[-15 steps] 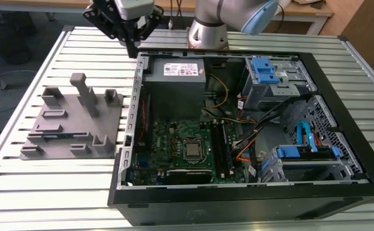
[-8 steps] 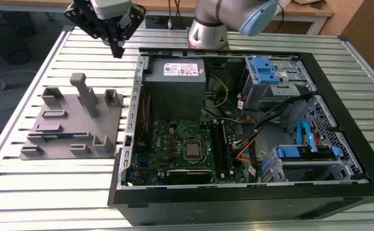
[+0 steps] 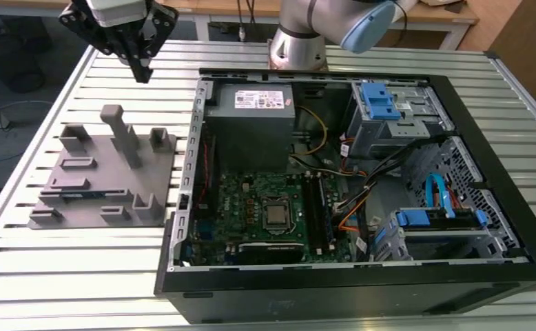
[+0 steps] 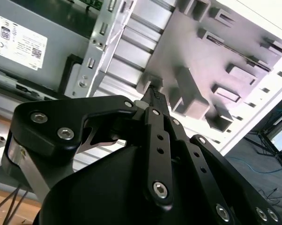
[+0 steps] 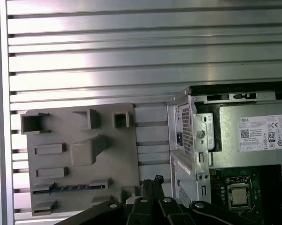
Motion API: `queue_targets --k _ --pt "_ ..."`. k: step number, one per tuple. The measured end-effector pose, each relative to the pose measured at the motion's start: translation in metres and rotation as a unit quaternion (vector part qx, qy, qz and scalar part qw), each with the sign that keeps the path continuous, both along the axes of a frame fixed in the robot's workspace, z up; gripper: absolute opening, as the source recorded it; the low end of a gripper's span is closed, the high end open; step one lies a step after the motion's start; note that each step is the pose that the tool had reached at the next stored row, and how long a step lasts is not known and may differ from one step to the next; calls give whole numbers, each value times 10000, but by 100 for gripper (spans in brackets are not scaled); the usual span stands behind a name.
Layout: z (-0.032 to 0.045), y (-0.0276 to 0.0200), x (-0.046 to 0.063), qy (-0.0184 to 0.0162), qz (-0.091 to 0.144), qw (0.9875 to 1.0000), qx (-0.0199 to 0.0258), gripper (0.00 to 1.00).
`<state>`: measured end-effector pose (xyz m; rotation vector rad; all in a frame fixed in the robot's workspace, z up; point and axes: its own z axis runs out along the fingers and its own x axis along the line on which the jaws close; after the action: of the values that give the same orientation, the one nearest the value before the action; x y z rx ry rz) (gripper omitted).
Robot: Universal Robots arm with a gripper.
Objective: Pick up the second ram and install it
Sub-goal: 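Reach for the second ram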
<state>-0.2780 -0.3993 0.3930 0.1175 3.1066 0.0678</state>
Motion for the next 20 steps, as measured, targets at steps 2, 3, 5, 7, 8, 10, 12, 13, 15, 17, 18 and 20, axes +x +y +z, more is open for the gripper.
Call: queue_targets --k 2,3,5,7,8,10,12,13,15,17,18,20 --pt "0 0 -90 -1 0 10000 0 11" --pt "-1 0 -135 -2 -1 10000 0 11" --pt "-1 0 -225 -2 0 10000 0 11" --pt "-1 0 -318 -2 0 10000 0 11" --pt "-2 0 -364 -4 -1 10000 0 11" --pt "-2 0 -453 -4 0 10000 0 11" --pt "-4 0 -539 -4 0 10000 0 11" --pt "-4 0 -582 -5 0 10000 1 11" --pt "-4 0 -664 -4 -1 10000 0 11" --pt "-5 0 -748 -5 -1 10000 0 11" --pt "-6 -1 -788 -5 0 10000 0 11" --pt "-6 -1 -867 -4 0 10000 0 11"
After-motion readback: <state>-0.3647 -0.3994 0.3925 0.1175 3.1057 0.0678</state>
